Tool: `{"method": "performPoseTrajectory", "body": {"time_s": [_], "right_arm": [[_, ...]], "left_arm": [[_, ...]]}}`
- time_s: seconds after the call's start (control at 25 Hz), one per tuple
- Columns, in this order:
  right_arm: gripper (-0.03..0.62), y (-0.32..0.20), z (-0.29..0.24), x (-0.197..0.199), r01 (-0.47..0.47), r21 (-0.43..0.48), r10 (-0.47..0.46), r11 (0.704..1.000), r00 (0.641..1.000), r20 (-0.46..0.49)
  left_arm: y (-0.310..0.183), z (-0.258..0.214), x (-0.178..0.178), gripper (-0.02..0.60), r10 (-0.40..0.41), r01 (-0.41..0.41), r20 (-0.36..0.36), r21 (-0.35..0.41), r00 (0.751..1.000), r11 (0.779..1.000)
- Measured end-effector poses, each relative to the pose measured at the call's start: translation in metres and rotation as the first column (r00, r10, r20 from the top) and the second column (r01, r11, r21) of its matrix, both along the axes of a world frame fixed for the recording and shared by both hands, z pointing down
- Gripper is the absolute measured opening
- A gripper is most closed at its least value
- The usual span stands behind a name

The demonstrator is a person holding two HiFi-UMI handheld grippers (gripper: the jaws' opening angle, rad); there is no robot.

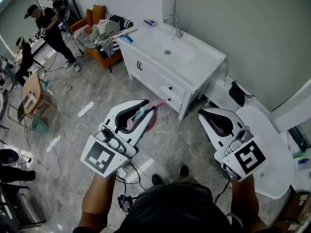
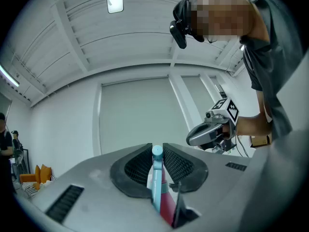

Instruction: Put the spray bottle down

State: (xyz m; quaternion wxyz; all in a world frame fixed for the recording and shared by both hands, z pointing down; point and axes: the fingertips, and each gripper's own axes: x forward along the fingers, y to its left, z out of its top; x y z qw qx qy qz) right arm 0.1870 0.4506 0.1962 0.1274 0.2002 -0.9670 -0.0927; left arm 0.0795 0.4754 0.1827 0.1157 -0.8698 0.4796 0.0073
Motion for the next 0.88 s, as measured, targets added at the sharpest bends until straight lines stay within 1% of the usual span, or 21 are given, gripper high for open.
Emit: {"method": "performPoseTrajectory", "body": {"time_s": [0.4,0.68,0.88], "right_arm": [[0.008,-0.005,0.003,-0.006,-0.013,-0.018,0.013,1.000,1.000,-0.009],[0.009,-0.006,0.003,-0.012,-0.016,-0.028,0.016,0.999,1.000,0.015],[0.009,-0.006,0.002,-0.016,-0.026,-0.030,0.026,0.999,0.999,0.018]], "left_arm": [[-0.005,0.004,-0.008,0.067,0.007,-0.007,-0.014,-0.007,1.000,1.000],[-0.005,0.010,-0.013,0.067,0.008,-0.008,-0.023,-0.012,1.000,1.000],[-0.002,0.008,-0.018,0.067,0.011,-0.011,-0.030,-0.001,0.999,1.000]]}}
